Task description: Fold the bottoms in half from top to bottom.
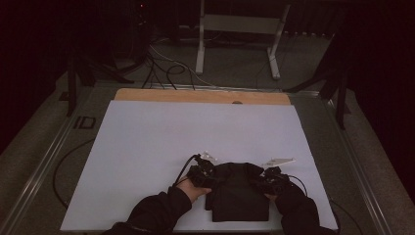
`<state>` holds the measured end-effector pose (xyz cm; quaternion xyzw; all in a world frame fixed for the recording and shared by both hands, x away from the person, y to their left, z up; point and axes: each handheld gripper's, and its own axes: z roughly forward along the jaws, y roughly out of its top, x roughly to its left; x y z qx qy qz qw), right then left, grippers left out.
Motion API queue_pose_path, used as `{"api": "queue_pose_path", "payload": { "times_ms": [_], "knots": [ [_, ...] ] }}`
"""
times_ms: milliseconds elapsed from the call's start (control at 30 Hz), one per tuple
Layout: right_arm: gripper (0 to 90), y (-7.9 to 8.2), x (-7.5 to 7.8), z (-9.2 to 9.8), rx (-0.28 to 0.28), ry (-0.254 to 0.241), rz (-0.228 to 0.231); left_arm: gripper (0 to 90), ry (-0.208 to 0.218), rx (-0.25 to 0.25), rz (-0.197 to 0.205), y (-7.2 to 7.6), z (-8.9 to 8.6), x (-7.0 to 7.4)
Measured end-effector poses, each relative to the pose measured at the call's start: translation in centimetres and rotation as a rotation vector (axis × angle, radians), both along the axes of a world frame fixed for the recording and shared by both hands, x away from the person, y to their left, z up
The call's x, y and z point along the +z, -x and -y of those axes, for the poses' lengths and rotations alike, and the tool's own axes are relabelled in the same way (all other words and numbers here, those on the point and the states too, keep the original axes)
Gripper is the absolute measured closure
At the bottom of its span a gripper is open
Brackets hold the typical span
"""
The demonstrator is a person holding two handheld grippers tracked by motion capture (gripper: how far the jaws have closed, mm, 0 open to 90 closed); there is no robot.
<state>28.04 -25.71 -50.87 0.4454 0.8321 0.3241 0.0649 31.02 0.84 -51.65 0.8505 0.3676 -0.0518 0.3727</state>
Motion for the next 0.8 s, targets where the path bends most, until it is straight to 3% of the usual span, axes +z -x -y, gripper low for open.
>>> {"api": "queue_pose_path", "payload": {
  "times_ms": [167,633,800],
  "knots": [
    [76.4,-0.2,0.1,0.2,-0.014,-0.025,-0.004,70.5,0.026,0.008,-0.009,0.0,-0.3,0.0],
    [77.5,0.3,1.7,0.1,-0.011,-0.028,0.075,72.9,0.035,-0.010,0.047,0.2,-0.1,1.9],
    [77.5,0.3,2.2,0.4,-0.016,-0.046,0.074,73.0,0.049,-0.012,0.060,0.1,0.0,2.6]
  ]
}}
